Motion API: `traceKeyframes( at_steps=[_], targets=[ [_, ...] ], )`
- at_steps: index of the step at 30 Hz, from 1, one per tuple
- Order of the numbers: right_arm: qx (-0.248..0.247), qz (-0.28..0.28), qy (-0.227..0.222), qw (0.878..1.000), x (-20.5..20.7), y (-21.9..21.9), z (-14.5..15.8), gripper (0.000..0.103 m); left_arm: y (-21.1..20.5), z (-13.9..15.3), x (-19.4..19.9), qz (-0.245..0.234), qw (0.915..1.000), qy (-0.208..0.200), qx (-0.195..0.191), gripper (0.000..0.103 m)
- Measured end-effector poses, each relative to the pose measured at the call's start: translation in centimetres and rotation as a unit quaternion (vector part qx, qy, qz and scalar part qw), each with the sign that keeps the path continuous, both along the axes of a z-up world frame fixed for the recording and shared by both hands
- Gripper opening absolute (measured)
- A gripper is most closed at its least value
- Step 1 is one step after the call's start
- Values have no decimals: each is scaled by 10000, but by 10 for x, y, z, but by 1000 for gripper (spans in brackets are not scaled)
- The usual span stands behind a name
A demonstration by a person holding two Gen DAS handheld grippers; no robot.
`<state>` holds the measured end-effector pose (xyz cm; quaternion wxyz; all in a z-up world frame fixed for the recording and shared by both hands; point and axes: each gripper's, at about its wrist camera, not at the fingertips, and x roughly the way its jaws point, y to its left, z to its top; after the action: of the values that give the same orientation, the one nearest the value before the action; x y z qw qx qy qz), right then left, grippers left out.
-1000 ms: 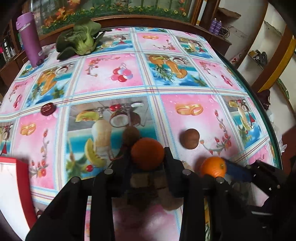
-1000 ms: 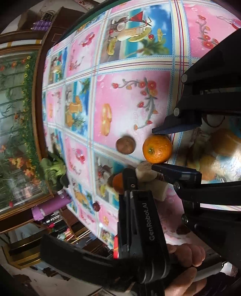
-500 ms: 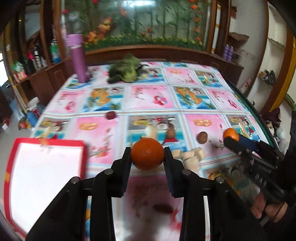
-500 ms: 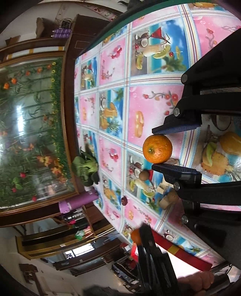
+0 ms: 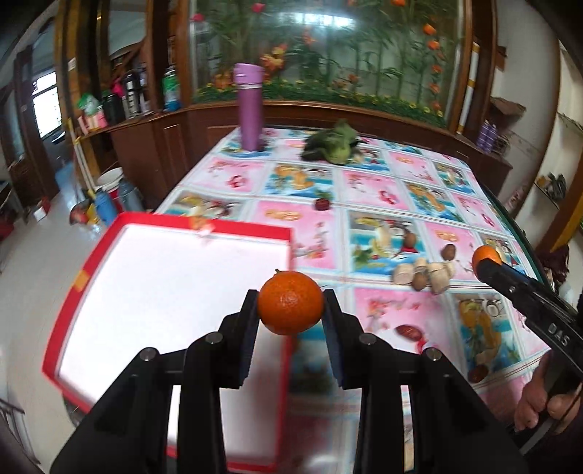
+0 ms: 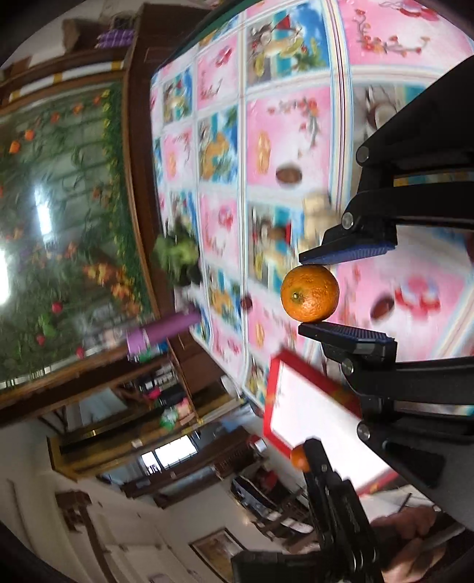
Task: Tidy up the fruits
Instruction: 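Carry the orange into the red-rimmed white tray and open the left gripper while the right does likewise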
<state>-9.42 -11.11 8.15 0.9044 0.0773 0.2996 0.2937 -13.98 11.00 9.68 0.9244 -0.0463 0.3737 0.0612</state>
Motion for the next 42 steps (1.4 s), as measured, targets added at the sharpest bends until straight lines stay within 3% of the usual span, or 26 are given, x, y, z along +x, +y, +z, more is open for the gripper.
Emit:
traceKeyframes(
  at_steps=[18,28,42],
  targets=[
    [-344,1353,183,9900,-26,146,-4,30,84,-9,-47,803,9966,-181,64,36],
    [-530,1606,761,9826,-11,194,-27,30,105,-17,-49,1100,9930,-108,408,36],
    [-952,1604,1101,9763,-2,231,-49,31,128,-46,-38,1441,9866,336,689,36]
  ],
)
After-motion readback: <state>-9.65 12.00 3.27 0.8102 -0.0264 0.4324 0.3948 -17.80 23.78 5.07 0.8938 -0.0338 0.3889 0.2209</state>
